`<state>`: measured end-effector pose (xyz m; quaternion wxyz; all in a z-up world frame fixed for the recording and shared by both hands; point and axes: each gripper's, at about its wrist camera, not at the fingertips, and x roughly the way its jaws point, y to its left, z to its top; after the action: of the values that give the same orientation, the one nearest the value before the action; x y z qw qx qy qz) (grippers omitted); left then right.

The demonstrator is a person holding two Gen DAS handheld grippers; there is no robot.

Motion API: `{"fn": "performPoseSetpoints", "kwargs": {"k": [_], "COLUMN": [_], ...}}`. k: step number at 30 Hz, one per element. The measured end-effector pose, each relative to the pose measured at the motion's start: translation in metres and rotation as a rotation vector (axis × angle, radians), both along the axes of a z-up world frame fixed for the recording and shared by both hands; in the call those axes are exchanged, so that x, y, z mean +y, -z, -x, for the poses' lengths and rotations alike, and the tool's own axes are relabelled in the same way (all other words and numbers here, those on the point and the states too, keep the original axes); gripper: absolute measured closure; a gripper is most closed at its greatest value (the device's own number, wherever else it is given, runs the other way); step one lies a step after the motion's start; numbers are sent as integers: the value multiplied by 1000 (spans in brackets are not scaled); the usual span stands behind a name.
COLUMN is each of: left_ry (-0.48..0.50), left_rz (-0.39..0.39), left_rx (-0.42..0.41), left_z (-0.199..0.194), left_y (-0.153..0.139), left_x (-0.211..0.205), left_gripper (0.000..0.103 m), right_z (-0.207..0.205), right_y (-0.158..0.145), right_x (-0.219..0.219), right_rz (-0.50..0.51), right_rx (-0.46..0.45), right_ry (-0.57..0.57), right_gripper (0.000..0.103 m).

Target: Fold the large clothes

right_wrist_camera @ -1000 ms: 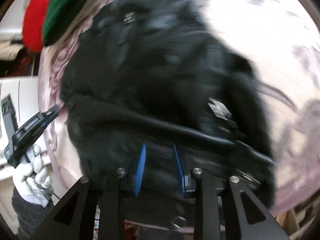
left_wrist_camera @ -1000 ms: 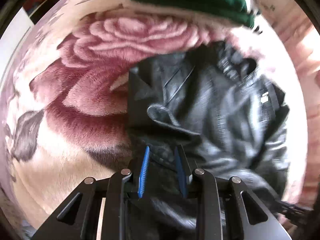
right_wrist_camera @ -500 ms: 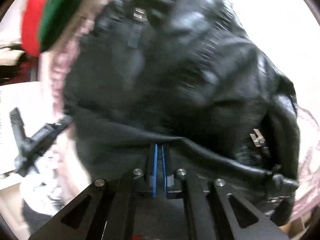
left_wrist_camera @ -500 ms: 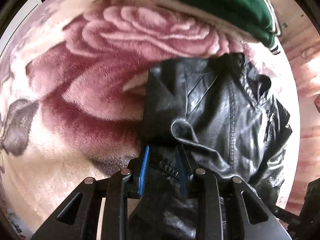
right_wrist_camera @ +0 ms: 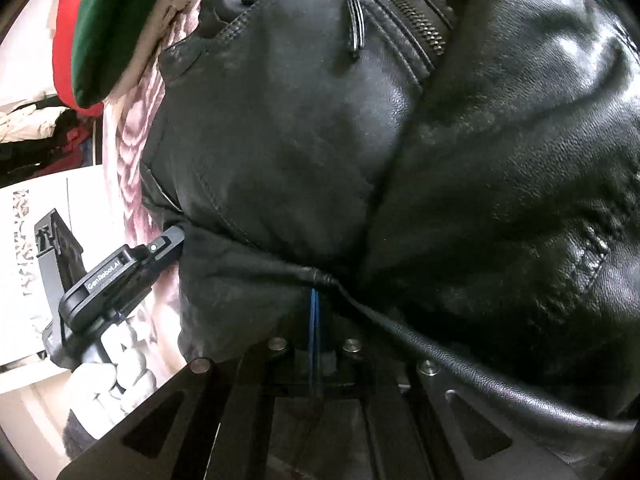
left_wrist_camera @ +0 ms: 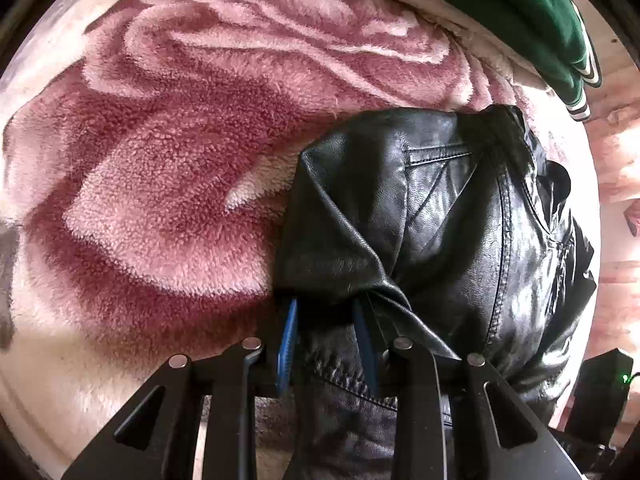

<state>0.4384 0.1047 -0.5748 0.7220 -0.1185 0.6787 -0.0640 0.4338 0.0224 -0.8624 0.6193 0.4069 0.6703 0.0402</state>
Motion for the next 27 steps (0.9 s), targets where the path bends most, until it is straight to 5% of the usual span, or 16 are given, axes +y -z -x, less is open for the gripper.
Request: {"fn": "performPoseSetpoints", "kwargs": {"k": [3,6,7,8,9,10,13,18,24,27], "left_ry": [24,39,53,68,78,87,69,12,-54,-168], "left_rz": [-26,-71,-96,-115,-127,-147,-123,-111,-172,-114], "left_rx": [-9,-61,-104,-140,-164,-189,-189,-52,143,167], "left_z": [1,9,18,26,33,42,77,165,268,292], "left_y": [-12,-41,-57,-70,-78,-87,-105,-95,-33,-18], "left_x": [0,4,5,4,4,7,17,21,21,31], "left_gripper": [76,77,68,58,29,11,11,11,11,11], "right_z": [-5,-1,7,15,26,37,82,159,231,242], "right_y": [-3,-20,-34,-45,-60,-71,-101,-111,-41,-9], "right_x": [1,-17,-27,-36,-48,-59,-100,-168,-218,-210], "right_rz": [-49,-94,-98,-91,-83,-78,0,93,86,5], "right_rx": [38,39,18,6,-4,-5,23,133,303,322], "right_ry": [20,23,31,38,42,41,59,117,107,59], "right_gripper": [103,65,50,47,47,47,45,38,37,37]}}
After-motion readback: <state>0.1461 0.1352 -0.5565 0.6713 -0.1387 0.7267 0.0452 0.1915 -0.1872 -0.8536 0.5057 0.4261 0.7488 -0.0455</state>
